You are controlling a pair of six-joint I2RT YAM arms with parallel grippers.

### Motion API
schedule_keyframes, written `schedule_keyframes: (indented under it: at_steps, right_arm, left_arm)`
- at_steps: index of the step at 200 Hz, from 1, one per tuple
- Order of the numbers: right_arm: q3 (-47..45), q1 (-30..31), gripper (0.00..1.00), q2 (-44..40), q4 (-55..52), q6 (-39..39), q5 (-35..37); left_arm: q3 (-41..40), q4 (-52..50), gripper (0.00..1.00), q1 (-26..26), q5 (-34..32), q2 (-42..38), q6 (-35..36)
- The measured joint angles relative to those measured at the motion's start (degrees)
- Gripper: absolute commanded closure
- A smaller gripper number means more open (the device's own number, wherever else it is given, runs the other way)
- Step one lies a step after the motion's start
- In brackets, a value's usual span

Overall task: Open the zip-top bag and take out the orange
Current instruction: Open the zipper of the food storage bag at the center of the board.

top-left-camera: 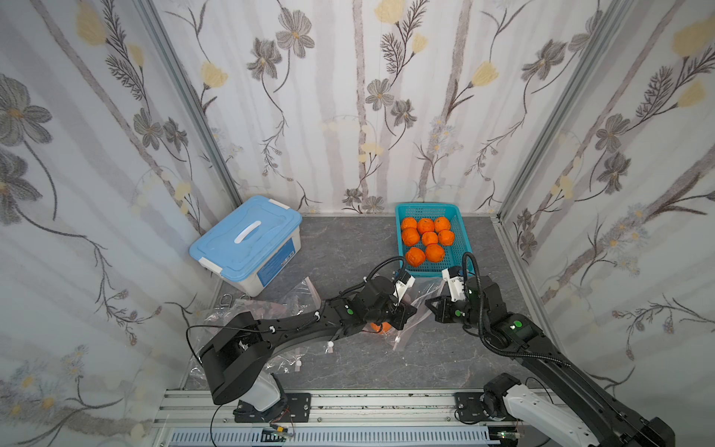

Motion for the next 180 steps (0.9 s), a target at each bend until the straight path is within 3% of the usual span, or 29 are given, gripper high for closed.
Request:
schedule_keyframes:
  at_steps: [45,90,127,169,180]
  right_arm:
    - [0.55,0.02,0.92,2.25,-3.28,0.07,3.96]
    - [0.57,0.57,0.90,1.44,3.76,2.25,-2.84]
    - [0.66,0.98,0.92,5.75,5.05,3.06,-3.82]
    - [0.31,1.11,0.92,7.21,1.18,3.02,3.10]
    - [0.37,1.14,0.92,7.39,-0.04,3.02,6.03]
  left_arm:
    - [0.02,0.04,1.00,0.00,-0.44,0.02,-0.15]
    - [0.09,0.09,1.00,-0.35,-0.42,0.63,-0.37]
    - [0.35,0.02,1.00,-0.74,-0.46,0.61,-0.37]
    - [-0.09,0.11,1.00,-0.74,-1.31,-1.88,0.04]
    - [-0.52,0.09,0.88,-0.74,-1.77,-2.45,0.11]
